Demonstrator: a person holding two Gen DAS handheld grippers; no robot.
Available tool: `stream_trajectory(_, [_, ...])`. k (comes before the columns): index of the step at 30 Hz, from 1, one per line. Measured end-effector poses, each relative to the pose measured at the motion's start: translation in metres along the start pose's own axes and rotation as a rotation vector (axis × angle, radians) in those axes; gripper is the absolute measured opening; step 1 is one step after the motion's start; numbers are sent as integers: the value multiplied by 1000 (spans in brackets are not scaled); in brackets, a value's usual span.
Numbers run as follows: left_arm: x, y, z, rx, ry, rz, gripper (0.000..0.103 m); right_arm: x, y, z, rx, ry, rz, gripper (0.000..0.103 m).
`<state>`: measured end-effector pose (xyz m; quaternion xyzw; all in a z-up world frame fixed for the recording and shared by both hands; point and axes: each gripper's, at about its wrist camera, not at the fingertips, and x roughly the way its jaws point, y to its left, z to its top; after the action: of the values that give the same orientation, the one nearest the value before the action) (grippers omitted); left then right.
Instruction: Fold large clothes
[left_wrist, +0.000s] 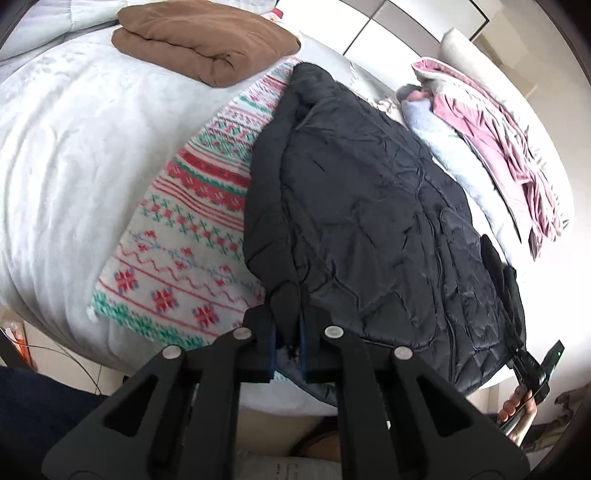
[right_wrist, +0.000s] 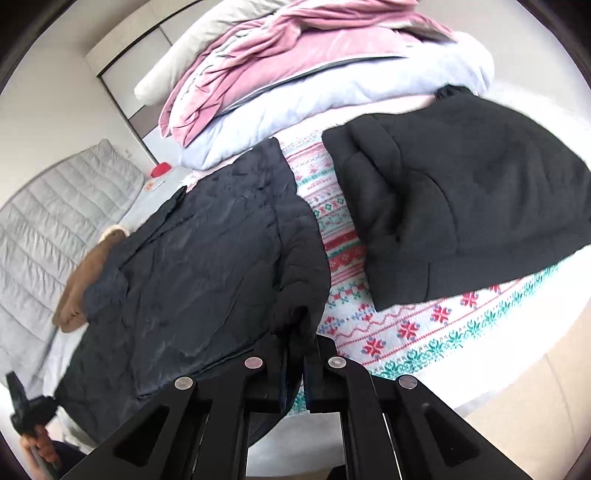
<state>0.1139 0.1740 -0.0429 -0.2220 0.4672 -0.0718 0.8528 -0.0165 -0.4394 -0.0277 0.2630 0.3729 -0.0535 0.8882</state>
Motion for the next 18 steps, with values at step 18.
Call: stream_trajectory(18, [19,15,-6,-46,42,-55,12,30,2,-14,61,118,57,8])
